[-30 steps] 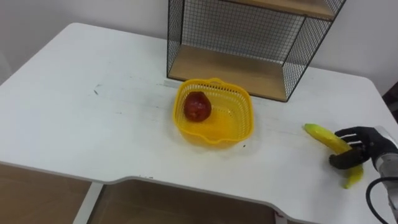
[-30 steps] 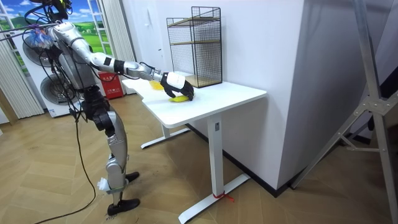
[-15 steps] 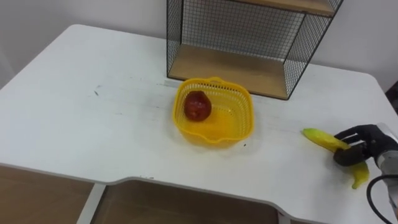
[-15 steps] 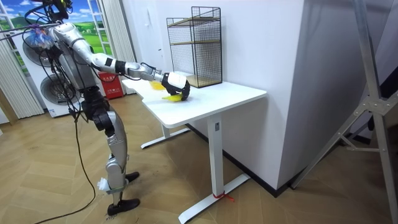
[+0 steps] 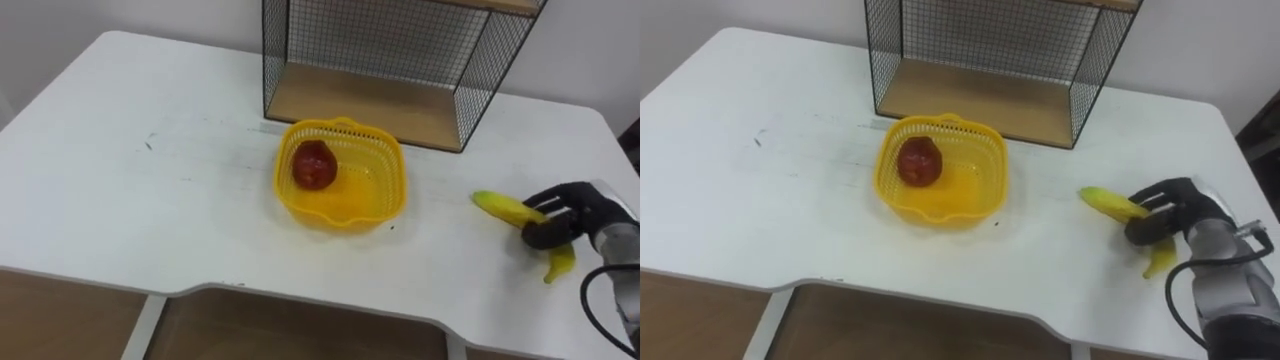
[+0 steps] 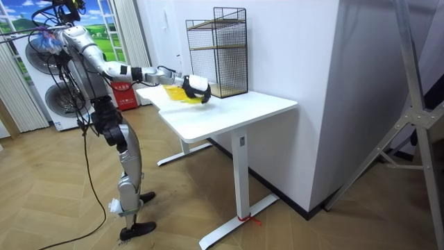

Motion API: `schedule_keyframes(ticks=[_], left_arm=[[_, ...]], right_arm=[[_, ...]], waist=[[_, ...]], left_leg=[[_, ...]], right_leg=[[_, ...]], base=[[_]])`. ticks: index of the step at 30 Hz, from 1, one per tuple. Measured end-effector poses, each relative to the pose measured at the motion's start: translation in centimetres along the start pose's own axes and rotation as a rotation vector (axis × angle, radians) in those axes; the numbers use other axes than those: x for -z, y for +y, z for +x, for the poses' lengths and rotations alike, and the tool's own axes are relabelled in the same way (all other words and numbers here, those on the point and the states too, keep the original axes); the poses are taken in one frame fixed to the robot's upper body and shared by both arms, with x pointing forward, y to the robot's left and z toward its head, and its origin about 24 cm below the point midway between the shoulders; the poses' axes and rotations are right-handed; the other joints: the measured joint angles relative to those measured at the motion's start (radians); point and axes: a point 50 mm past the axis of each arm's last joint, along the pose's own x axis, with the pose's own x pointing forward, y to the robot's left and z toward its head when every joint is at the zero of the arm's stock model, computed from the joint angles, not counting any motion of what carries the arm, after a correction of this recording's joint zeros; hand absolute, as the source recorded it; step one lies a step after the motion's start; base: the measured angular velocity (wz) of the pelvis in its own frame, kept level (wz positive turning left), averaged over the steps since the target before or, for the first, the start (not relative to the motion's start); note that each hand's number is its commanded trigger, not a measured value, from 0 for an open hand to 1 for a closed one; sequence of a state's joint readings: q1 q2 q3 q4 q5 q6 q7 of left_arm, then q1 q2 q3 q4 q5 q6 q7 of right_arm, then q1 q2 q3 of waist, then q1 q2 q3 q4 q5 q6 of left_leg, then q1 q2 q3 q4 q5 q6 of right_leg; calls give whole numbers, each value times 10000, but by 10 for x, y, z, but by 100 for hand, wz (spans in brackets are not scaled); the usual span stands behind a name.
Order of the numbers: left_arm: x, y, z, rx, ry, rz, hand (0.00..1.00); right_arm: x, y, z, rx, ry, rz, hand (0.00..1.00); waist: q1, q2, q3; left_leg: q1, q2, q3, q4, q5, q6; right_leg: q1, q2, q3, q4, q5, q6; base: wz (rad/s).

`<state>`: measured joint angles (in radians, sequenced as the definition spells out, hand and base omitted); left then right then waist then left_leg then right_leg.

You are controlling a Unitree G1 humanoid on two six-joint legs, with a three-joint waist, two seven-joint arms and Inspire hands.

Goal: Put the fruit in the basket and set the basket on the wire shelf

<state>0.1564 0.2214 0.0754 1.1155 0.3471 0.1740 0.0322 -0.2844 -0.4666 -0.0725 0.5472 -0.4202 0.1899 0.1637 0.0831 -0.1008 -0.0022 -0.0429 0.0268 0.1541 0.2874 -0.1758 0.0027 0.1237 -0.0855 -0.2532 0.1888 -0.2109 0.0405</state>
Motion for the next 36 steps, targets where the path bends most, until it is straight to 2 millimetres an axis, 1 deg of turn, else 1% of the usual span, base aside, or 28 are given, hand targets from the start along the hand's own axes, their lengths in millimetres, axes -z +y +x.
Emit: schedule_keyframes(ticks=[2,3,5,9,13,15,20,27,31,33,36], left_arm=[[-5,1,0,-21,-132,-8,0],[-5,1,0,-24,-164,-2,0],[-7,0,0,-34,-273,88,0],[-6,-2,0,8,-338,151,0],[-7,-3,0,42,-368,195,0],[-8,-3,0,20,-427,107,0],[-12,-2,-1,-22,-613,69,0],[-18,0,-3,-169,-1017,33,0],[-15,-2,-3,-184,-998,57,0],[-14,-3,-3,-167,-968,75,0],[-10,-4,-3,-98,-833,90,0]], right_arm=[[-22,-2,-8,218,-1123,-176,100],[-27,-1,-10,246,-1353,-168,100],[-45,2,-15,284,-2151,-173,100],[-62,1,-21,415,-2970,-275,100],[-88,-11,-38,1017,-4296,-310,100],[-102,-16,-47,1300,-4994,-321,100],[-113,-21,-56,1544,-5629,-273,100],[-121,-27,-64,1849,-6086,-266,100],[-129,-28,-72,1930,-6537,-334,100],[-131,-27,-73,1894,-6620,-364,100],[-131,-26,-73,1801,-6616,-405,100]], waist=[[-1,-19,6],[-4,-24,7],[-1,-40,15],[-6,-45,25],[-69,-42,28],[-158,-60,21],[-191,-56,19],[-213,-3,1],[-156,-28,-10],[-125,-46,-1],[40,-70,19]], left_leg=[[21,-14,-14,-37,0,-1],[25,-19,-14,-41,0,-1],[23,-21,-21,-40,-1,-1],[-1,-21,-60,-40,-7,3],[-56,-12,-31,-46,-8,2],[-45,-13,14,-48,-9,4],[-9,-9,50,-139,-11,7],[19,-8,103,-212,2,-5],[41,-12,166,-329,23,-22],[44,-12,186,-349,23,-22],[129,-12,253,-421,23,-22]], right_leg=[[33,-4,-44,-14,1,1],[49,-5,-70,-14,1,1],[51,-5,-32,-18,2,3],[33,-4,21,-19,3,5],[-40,0,57,-18,2,5],[-44,-2,77,-17,3,6],[-62,-5,144,-13,8,12],[-134,-4,207,-10,7,12],[-217,-3,325,-9,7,12],[-231,-3,336,-12,7,12],[-207,-7,411,-16,7,12]], base=[[6],[8],[2],[0],[-4],[0],[-4],[-1],[-5],[-4],[-7]])
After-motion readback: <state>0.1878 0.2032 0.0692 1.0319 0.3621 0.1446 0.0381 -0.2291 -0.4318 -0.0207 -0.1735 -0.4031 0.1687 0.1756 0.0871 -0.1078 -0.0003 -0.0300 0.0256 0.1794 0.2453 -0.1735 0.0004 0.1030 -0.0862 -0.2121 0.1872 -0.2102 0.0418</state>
